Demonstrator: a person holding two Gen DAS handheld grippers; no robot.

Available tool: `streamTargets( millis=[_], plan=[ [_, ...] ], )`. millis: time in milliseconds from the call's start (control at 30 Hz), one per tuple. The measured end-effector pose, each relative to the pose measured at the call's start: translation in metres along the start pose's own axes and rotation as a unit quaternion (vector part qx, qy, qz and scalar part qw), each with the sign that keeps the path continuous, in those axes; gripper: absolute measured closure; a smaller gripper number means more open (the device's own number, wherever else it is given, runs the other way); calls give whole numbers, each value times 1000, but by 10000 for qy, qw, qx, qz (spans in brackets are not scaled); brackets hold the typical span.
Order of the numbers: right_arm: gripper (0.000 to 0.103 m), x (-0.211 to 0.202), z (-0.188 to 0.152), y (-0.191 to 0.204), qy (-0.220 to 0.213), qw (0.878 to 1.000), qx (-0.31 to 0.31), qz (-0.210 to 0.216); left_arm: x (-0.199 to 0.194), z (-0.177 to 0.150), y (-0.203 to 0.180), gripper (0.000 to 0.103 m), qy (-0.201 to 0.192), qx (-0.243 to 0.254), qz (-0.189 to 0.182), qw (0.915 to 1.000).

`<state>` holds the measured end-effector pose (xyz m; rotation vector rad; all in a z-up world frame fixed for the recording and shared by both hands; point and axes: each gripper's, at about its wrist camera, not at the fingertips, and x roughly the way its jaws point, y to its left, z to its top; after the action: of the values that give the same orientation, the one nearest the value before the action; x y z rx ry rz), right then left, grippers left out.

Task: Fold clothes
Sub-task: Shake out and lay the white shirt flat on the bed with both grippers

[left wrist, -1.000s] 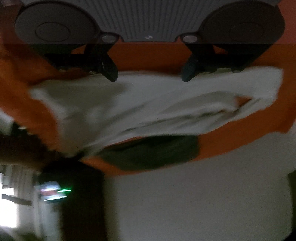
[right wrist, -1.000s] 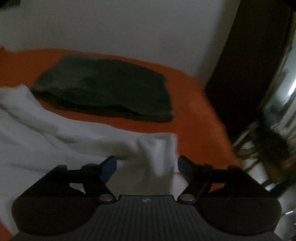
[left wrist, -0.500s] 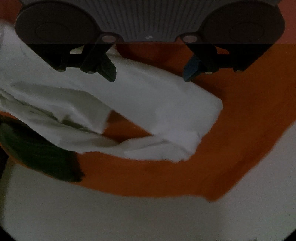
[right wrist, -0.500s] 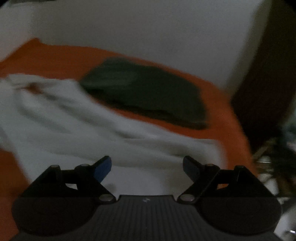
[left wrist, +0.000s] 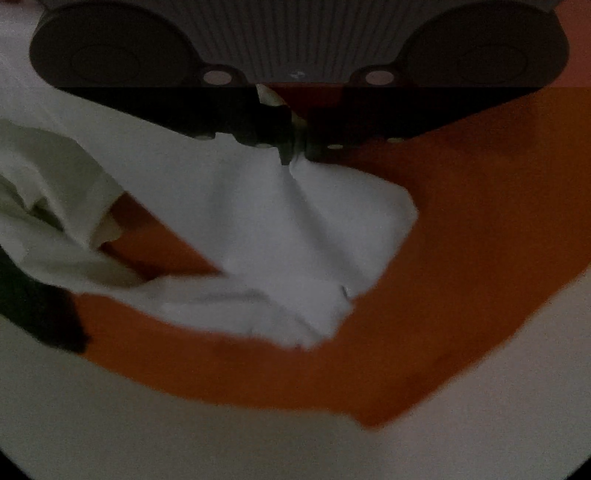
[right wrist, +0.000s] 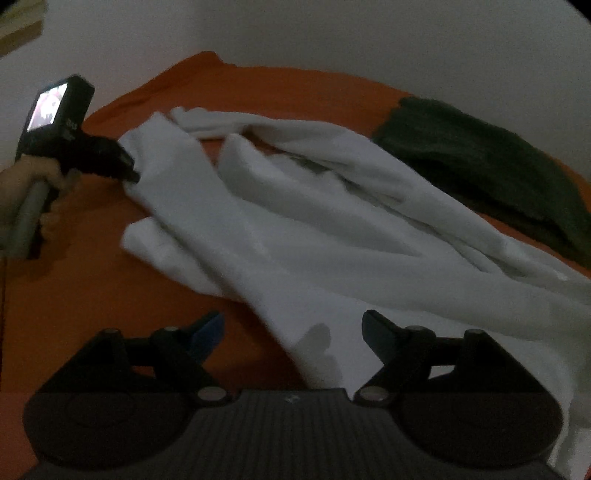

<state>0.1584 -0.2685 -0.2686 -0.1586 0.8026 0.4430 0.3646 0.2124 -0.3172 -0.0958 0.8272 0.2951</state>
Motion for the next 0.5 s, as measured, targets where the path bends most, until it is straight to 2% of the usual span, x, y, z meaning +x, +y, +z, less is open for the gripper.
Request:
streamTargets(
  millis=[67,133,233,433,500],
  plan=[
    [20,-1,-1,3,4,10000,-32,33,-14,-4,4,98,-225,119,26,9997],
    [20,-7,-1,4,16,10000,-52,17,-27,-9,15,98,-235,95,16,9997],
    [20,-20,0,5,27,10000,-48,-52,-55,-19,37,98,-193,92,28,9998],
    [18,-55,9,0,77,9999,46,86,-118,-58,54,98,-58,339,240,9991],
    [18,-64,8,-3,167,9996,206,131,-148,-80,53,98,-40,410,280,9988]
  ],
)
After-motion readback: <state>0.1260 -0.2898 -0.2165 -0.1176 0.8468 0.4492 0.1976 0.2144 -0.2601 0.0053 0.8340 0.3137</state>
